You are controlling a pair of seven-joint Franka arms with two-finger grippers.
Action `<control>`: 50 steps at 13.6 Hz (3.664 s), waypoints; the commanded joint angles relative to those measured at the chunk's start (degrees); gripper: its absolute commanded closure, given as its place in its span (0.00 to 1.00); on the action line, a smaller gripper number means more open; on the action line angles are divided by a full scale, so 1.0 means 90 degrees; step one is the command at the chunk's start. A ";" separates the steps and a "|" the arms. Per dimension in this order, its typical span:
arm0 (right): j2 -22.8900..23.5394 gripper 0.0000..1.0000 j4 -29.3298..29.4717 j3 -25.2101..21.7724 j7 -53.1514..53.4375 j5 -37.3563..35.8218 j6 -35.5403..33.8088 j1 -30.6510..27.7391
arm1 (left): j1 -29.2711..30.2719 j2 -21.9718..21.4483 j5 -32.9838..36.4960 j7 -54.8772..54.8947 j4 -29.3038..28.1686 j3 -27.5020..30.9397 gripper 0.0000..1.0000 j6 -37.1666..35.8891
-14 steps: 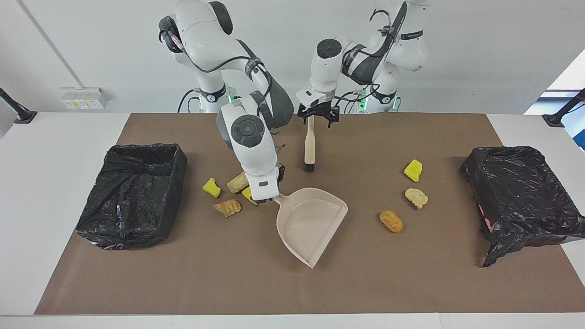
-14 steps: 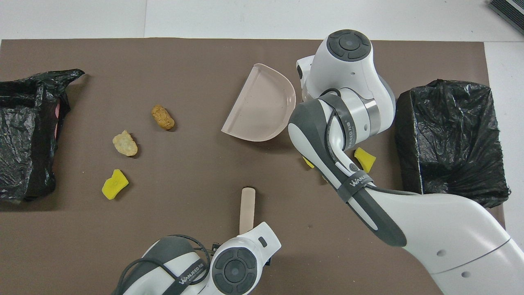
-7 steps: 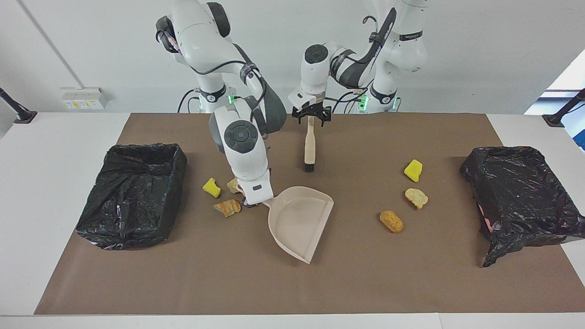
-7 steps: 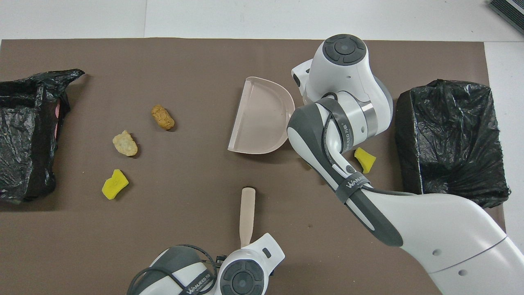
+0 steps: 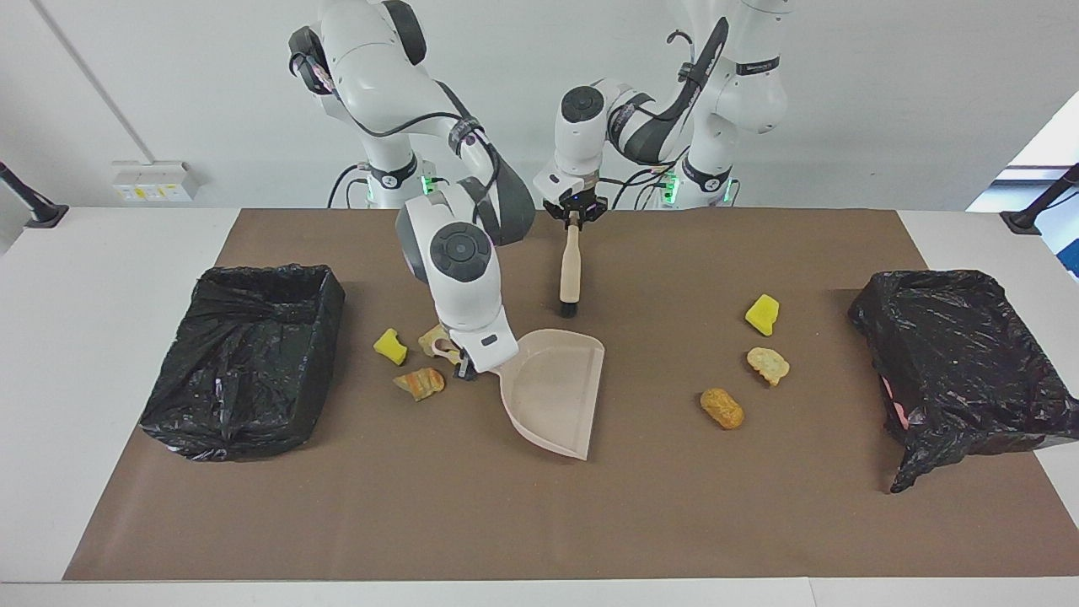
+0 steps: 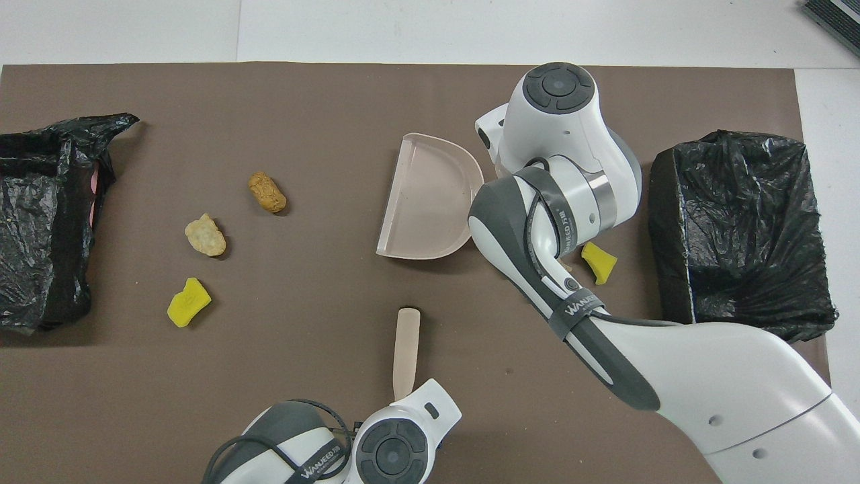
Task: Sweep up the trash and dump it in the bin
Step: 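Grasp the beige brush handle with the left gripper, then sweep the yellow sponge and bread chunks into the dustpan with the brush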
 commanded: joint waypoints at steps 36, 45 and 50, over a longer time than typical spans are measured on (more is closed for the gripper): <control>0.0071 1.00 -0.0450 0.0099 0.2526 0.0435 0.0476 0.1375 | 0.4252 0.0390 0.0953 0.1474 0.0360 0.0029 1.00 -0.0614; 0.0071 1.00 -0.0459 0.0099 0.2546 0.0435 0.0476 0.1385 | 0.2554 0.0370 -0.0116 0.2520 0.0496 -0.0001 1.00 -0.0409; 0.0071 1.00 -0.0459 0.0099 0.2546 0.0435 0.0476 0.1385 | 0.2892 0.0429 -0.0336 0.3290 0.1635 0.0077 1.00 -0.1518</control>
